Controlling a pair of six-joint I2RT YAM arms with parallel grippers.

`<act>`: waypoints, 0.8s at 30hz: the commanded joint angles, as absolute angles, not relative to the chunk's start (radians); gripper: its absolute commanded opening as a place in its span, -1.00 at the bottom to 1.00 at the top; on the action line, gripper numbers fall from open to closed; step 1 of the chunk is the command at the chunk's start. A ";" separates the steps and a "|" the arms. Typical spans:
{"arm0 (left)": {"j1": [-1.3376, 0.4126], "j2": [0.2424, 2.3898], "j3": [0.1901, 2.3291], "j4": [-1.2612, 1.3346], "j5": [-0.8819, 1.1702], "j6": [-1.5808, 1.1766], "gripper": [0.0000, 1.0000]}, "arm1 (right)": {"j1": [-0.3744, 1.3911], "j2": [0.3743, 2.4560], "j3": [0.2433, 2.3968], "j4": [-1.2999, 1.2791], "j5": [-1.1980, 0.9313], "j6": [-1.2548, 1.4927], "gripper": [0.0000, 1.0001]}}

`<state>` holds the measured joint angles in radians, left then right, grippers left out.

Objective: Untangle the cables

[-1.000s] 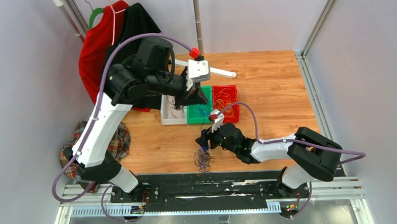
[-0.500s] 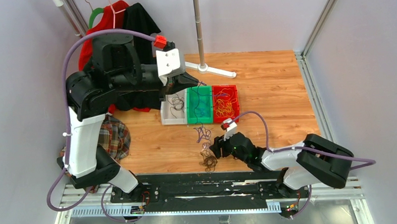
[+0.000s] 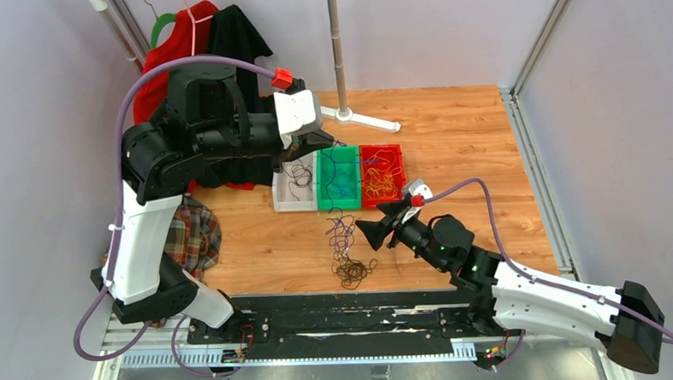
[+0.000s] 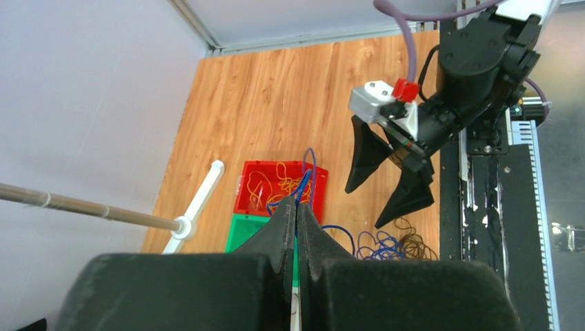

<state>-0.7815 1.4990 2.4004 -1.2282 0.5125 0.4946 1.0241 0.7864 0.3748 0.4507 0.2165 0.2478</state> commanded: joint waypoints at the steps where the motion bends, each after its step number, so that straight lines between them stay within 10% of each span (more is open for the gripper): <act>1: -0.785 1.499 2.397 -1.203 0.502 0.503 -0.99 | 1.088 0.791 0.503 0.411 0.119 0.111 0.39; 14: -0.785 1.502 2.392 -1.203 0.522 0.490 -0.99 | 1.121 1.127 0.727 0.550 0.112 0.034 0.35; 24: -0.785 1.490 2.393 -1.195 0.520 0.476 -0.99 | 1.086 1.357 0.623 0.628 0.132 0.124 -0.21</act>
